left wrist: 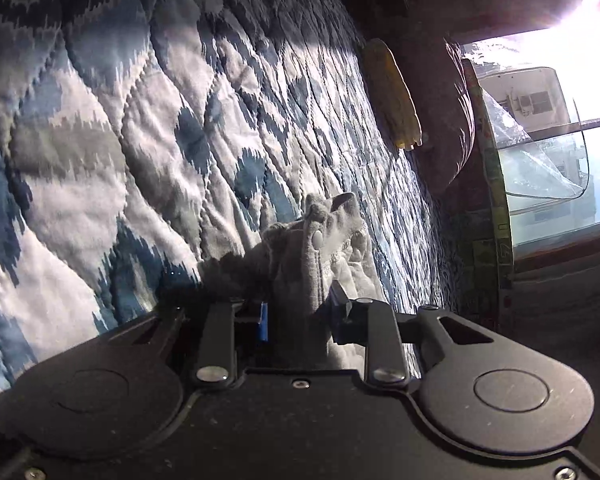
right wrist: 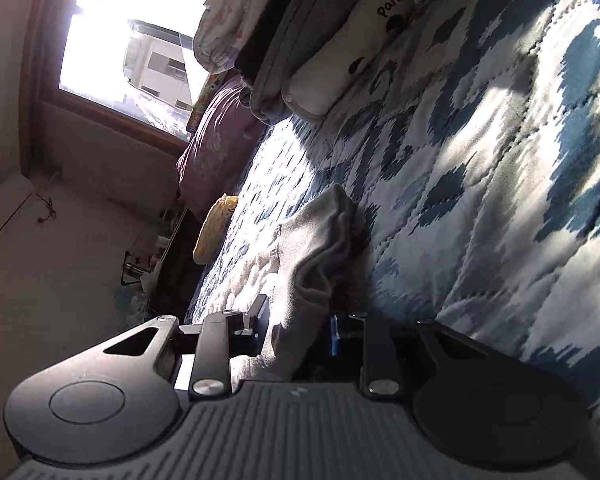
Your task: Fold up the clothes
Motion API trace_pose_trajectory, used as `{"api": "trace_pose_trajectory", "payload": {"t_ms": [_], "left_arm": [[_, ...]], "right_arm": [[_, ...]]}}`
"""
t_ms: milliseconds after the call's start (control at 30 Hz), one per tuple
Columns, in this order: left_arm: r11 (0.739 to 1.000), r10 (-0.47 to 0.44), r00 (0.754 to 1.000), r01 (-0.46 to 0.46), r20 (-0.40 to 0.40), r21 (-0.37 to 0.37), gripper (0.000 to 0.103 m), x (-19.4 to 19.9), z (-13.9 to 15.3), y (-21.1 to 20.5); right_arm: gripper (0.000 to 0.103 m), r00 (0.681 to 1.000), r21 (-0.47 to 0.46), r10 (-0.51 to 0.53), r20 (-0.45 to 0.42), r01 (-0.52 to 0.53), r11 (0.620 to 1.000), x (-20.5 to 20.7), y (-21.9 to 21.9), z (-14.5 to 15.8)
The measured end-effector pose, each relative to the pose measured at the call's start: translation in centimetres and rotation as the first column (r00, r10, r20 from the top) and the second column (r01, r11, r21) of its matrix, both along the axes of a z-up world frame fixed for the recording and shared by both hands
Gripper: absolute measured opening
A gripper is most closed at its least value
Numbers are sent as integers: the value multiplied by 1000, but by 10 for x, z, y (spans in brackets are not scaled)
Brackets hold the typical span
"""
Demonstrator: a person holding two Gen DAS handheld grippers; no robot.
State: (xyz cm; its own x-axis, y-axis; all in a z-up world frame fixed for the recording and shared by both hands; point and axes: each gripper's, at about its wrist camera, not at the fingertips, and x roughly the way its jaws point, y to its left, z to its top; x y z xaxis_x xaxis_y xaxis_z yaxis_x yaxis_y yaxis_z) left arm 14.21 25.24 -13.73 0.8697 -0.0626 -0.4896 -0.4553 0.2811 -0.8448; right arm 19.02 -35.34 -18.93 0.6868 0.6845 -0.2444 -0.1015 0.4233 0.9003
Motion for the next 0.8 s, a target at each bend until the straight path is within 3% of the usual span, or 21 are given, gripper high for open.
{"api": "trace_pose_trajectory", "payload": {"t_ms": [67,200,433,533,633,800], "left_arm": [[999,-2,1000,2,2,36,19,3,5,-4],[983,-35,997,24,62,179,19,-3,35,-23],[885,-173,979,105,110,454,18,-6,99,-82],[795,-259,960,148,108,588,18,1,125,-123],[665,-349,934,190,76,722,18,5,142,-171],[434,-478,878,254,-18,864,18,10,139,-255]], "right_arm": [[36,1000,47,7,8,-7,999,0,-5,-3],[39,1000,130,9,2,-9,991,3,-12,-7],[42,1000,115,-17,10,16,993,3,-10,-1],[43,999,137,-45,3,44,990,3,-14,-2],[43,997,151,-83,6,81,985,2,-21,-1],[44,990,199,-139,7,135,971,1,-37,-2]]}}
